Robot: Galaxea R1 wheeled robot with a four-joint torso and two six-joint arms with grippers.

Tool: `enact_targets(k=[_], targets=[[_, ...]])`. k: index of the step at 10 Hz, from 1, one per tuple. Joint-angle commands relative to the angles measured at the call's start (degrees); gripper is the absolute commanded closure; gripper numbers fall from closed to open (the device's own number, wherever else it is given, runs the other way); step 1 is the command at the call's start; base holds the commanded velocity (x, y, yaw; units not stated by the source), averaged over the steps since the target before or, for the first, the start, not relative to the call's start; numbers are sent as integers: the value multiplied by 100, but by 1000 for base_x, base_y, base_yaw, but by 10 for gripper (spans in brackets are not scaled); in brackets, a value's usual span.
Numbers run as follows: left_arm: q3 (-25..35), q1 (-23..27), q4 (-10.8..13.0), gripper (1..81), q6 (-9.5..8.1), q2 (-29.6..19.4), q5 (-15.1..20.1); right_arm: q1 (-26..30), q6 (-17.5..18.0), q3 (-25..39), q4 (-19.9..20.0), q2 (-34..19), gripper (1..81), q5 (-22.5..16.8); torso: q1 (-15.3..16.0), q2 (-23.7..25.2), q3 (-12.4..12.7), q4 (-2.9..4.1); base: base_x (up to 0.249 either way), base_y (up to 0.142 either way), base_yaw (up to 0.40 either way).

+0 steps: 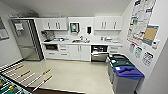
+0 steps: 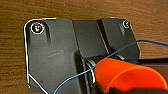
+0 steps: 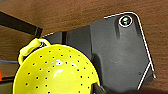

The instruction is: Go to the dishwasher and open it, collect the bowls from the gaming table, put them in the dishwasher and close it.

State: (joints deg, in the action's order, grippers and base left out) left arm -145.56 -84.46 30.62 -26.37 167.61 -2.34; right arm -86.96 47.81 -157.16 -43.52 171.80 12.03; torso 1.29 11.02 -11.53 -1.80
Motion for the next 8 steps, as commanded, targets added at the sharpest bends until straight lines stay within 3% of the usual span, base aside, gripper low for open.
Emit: enact_targets(k=[1, 8], targets=[[45, 285, -39, 811, 0, 1, 225, 305, -17, 2, -69, -47, 811, -157, 0, 0, 0, 0, 134, 0, 0], [36, 293, -39, 811, -9, -25, 146, 332, -26, 29, -86, -29, 811, -157, 0, 0, 0, 0, 137, 0, 0]])
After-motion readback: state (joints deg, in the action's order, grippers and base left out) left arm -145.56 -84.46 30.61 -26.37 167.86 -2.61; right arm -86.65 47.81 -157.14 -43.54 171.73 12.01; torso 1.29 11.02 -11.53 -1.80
